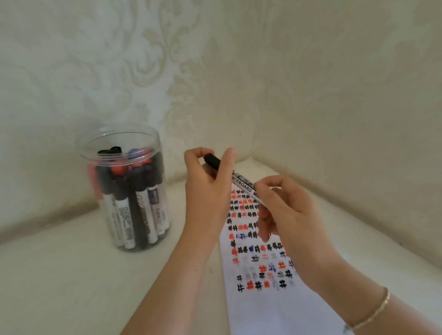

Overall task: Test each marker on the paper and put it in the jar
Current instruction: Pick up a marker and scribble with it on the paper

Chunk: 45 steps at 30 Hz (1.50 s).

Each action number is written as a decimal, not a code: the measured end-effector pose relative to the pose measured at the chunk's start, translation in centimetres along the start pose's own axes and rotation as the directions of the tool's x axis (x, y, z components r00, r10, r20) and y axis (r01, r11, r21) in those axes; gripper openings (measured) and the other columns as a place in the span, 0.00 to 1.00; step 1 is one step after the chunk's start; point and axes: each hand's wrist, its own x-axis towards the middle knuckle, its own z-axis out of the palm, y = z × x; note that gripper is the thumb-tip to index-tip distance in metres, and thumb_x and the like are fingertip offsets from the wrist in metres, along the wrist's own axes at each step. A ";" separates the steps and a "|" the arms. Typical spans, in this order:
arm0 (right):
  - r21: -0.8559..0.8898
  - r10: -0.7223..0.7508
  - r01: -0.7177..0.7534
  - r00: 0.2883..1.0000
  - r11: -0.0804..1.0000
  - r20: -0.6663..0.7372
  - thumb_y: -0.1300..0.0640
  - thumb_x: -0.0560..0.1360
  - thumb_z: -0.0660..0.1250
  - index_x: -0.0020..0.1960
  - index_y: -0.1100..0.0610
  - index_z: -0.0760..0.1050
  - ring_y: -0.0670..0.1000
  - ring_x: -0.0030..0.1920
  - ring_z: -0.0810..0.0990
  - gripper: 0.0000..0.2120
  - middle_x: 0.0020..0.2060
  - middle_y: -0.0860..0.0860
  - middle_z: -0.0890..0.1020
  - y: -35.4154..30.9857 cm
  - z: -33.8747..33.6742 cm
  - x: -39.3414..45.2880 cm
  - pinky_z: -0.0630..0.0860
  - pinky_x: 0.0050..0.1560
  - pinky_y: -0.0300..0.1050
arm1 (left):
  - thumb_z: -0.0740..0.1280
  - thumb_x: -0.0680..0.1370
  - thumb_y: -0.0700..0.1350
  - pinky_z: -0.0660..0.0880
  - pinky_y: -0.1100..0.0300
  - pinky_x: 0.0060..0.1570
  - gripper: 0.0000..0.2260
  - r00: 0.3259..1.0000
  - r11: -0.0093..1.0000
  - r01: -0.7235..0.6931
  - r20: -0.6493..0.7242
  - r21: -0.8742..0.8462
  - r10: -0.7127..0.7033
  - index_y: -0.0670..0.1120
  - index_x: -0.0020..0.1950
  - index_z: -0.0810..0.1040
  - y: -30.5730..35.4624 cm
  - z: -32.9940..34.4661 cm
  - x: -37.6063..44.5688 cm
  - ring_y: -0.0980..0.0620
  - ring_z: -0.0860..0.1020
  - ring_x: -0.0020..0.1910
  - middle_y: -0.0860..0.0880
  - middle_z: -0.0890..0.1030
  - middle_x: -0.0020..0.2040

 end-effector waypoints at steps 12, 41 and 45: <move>-0.116 -0.357 0.395 0.899 0.911 0.253 0.62 0.73 0.68 0.49 0.56 0.78 0.48 0.42 0.82 0.05 0.40 0.50 0.83 -10.8 6.8 5.5 0.79 0.46 0.41 | 0.67 0.78 0.43 0.78 0.62 0.49 0.12 0.817 0.776 -0.573 0.107 0.264 0.567 0.54 0.60 0.77 12.4 -7.7 5.3 0.58 0.80 0.47 0.53 0.79 0.50; -0.378 -0.257 0.457 0.843 0.805 0.472 0.58 0.72 0.69 0.38 0.58 0.71 0.50 0.31 0.70 0.08 0.30 0.51 0.74 -9.7 14.6 12.6 0.66 0.33 0.42 | 0.71 0.72 0.57 0.76 0.56 0.43 0.13 0.885 0.270 -0.211 0.300 0.940 -0.355 0.49 0.50 0.84 8.6 -16.2 10.4 0.49 0.81 0.44 0.47 0.83 0.44; -0.498 -0.464 0.693 0.720 0.522 0.515 0.57 0.73 0.67 0.47 0.55 0.66 0.54 0.32 0.75 0.09 0.30 0.49 0.76 -9.5 14.3 12.1 0.66 0.31 0.39 | 0.67 0.75 0.54 0.72 0.58 0.34 0.11 0.870 0.264 -0.233 0.322 0.936 -0.374 0.49 0.50 0.84 8.1 -16.0 10.7 0.50 0.77 0.34 0.48 0.81 0.37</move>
